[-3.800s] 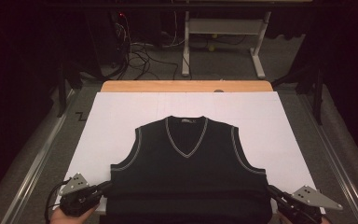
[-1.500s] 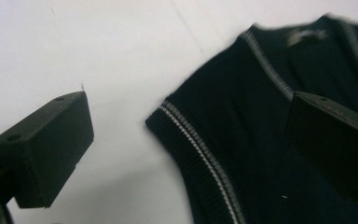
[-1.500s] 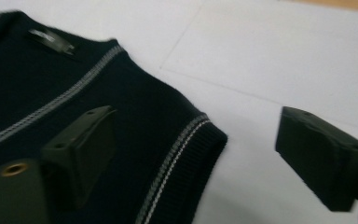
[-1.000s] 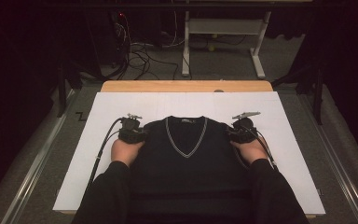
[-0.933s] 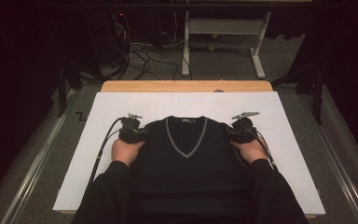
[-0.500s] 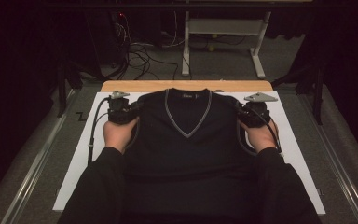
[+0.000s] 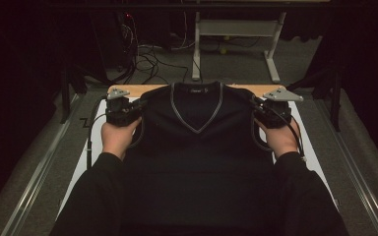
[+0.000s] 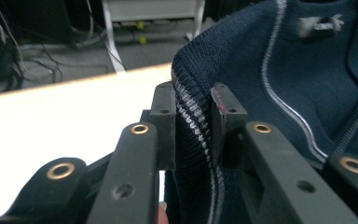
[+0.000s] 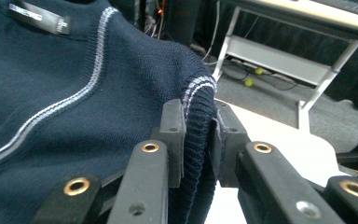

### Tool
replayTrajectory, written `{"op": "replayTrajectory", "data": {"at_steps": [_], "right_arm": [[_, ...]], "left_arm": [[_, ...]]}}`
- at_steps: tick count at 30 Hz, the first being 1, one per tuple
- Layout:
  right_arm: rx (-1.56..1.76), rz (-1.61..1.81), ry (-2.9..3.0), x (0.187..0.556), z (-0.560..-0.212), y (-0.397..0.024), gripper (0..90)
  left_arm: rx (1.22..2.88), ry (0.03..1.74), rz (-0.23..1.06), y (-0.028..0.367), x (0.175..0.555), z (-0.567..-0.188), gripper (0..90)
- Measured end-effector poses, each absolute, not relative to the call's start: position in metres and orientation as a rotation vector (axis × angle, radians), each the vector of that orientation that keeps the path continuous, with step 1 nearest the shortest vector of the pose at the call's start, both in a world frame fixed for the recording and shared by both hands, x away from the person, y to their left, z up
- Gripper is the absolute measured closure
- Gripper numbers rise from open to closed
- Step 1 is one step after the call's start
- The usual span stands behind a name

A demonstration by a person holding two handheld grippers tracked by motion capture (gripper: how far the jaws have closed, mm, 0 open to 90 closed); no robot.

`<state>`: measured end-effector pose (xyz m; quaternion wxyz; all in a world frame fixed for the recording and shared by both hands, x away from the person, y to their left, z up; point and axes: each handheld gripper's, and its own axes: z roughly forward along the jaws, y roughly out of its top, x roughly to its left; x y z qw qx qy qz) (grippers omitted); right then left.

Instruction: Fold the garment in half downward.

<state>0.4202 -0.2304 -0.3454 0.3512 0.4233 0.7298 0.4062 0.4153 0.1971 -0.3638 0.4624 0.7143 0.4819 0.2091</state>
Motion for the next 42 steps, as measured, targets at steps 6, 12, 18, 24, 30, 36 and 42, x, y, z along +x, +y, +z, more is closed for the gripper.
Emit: {"op": "replayTrajectory", "data": {"at_steps": [6, 12, 18, 24, 30, 36, 42], "right_arm": [[1.080, 1.080, 1.924, 0.393, -0.372, -0.238, 77.3], [1.016, 1.128, 1.956, 0.349, -0.393, -0.247, 77.3], [0.989, 1.176, 1.987, 0.302, -0.414, -0.256, 77.3], [0.988, 1.223, 1.988, 0.263, -0.431, -0.264, 77.3], [0.995, 1.210, 2.047, 0.240, -0.439, -0.270, 77.0], [0.994, 1.232, 2.056, 0.227, -0.436, -0.271, 76.8], [1.036, 1.112, 2.164, 0.235, -0.452, -0.268, 75.3]], "left_arm": [[1.746, 1.134, 0.427, 0.206, 0.381, -0.389, 70.4], [1.766, 1.076, 0.378, 0.216, 0.337, -0.413, 70.4], [1.804, 1.027, 0.339, 0.220, 0.293, -0.432, 70.0], [1.811, 0.985, 0.297, 0.220, 0.252, -0.436, 69.6], [1.879, 0.997, 0.272, 0.223, 0.234, -0.445, 69.5], [1.881, 0.987, 0.269, 0.225, 0.224, -0.444, 68.8], [1.934, 1.067, 0.210, 0.224, 0.237, -0.462, 68.0]]}}
